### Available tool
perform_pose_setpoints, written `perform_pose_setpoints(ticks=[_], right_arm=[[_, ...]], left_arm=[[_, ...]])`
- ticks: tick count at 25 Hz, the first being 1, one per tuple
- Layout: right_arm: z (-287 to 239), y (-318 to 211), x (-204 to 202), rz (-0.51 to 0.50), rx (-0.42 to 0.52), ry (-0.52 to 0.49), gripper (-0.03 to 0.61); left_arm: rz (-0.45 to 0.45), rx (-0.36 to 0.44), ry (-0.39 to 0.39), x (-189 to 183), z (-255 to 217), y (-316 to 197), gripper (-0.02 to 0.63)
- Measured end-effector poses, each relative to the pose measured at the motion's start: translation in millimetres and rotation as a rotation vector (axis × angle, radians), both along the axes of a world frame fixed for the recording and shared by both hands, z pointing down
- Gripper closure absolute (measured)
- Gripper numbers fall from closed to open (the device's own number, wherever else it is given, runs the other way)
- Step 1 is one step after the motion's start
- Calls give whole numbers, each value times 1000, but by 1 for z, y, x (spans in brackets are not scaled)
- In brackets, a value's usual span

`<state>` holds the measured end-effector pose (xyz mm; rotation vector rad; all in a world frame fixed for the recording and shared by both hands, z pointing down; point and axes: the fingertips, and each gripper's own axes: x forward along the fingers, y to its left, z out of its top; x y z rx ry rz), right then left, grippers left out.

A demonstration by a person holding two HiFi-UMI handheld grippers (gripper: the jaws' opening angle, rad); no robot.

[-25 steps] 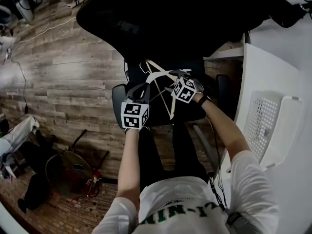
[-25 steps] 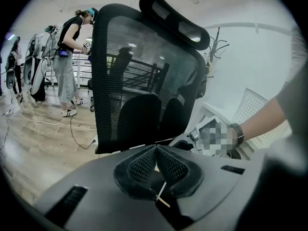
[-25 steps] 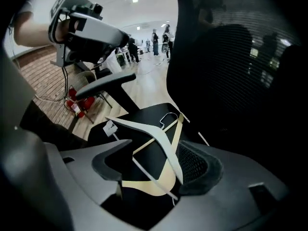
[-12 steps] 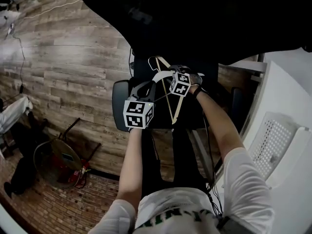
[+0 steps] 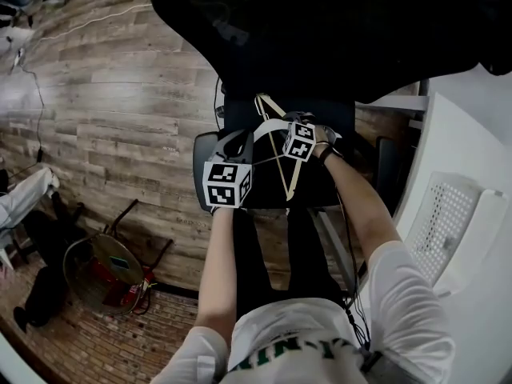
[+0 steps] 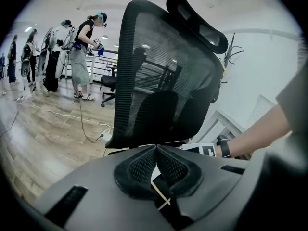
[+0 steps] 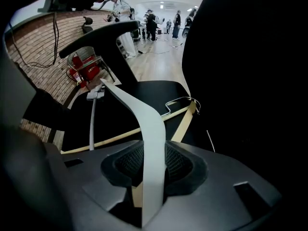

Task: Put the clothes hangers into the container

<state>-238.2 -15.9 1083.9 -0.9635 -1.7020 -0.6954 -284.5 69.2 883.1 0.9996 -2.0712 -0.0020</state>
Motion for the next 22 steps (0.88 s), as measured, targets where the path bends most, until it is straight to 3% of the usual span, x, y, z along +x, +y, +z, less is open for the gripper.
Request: perform_pose_setpoints(ticks=[7, 13, 19, 22], right_arm=[[-77, -13, 22, 75, 104, -64, 434], [-148, -31, 58, 169, 101, -55, 433], [-250, -58, 63, 246, 166, -187, 433], [-293, -67, 70, 302, 155, -212, 433]], left_arm=[[35, -24, -51, 2, -60, 15, 599], [80, -24, -75, 20, -114, 19, 598], [138, 3, -136, 34, -177, 11, 599], [175, 7, -176, 47, -208, 8, 600]])
